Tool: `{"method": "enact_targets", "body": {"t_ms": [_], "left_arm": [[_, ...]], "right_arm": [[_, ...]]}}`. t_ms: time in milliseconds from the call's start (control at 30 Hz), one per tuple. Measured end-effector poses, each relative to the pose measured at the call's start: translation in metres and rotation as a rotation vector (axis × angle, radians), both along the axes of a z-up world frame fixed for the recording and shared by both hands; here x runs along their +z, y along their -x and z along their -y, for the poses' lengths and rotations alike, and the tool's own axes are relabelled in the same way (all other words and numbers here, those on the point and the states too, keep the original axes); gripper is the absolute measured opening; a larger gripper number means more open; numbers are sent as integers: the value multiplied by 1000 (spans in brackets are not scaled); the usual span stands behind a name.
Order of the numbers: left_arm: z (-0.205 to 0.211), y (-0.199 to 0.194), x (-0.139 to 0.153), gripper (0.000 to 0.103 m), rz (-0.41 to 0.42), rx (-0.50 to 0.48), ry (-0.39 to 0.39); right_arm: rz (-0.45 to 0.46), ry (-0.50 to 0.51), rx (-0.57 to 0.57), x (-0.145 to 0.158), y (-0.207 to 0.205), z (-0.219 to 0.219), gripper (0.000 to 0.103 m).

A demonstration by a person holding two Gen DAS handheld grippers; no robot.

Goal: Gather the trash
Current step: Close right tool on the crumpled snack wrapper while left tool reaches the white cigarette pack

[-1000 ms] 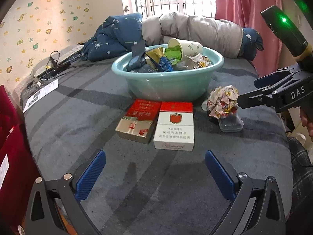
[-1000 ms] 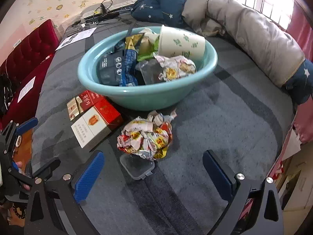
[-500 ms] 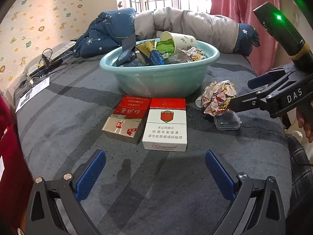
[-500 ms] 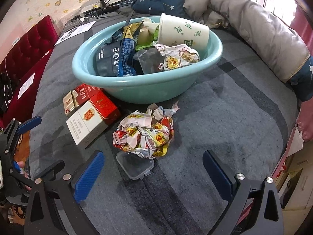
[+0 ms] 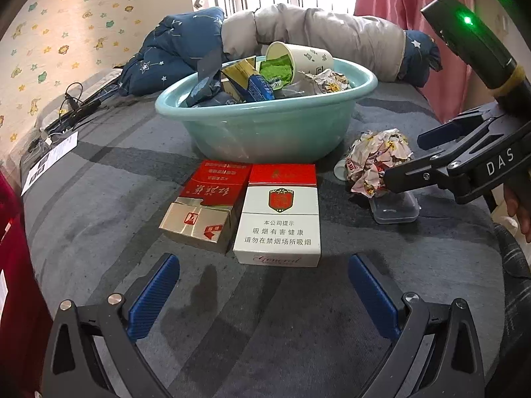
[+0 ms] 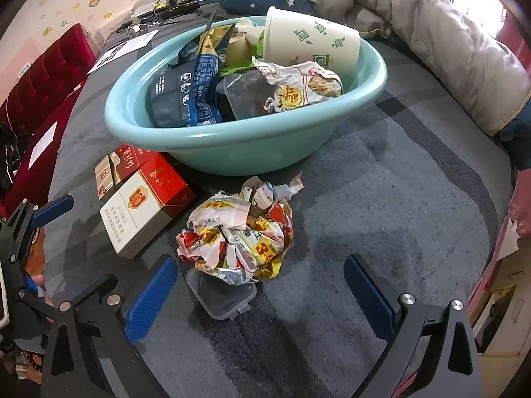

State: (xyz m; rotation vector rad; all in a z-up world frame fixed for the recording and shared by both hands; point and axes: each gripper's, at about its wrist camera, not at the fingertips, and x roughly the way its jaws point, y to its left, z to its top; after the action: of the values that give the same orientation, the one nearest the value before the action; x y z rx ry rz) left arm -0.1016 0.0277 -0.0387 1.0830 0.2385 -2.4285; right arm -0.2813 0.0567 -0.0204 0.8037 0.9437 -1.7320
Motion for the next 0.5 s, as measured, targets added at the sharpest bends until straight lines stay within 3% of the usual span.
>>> {"method": "enact_targets", "body": {"t_ms": [500], "left_arm": [[6, 13, -9, 103, 28, -16, 6]], "right_arm": [[7, -8, 3, -9, 10, 8, 103]]}}
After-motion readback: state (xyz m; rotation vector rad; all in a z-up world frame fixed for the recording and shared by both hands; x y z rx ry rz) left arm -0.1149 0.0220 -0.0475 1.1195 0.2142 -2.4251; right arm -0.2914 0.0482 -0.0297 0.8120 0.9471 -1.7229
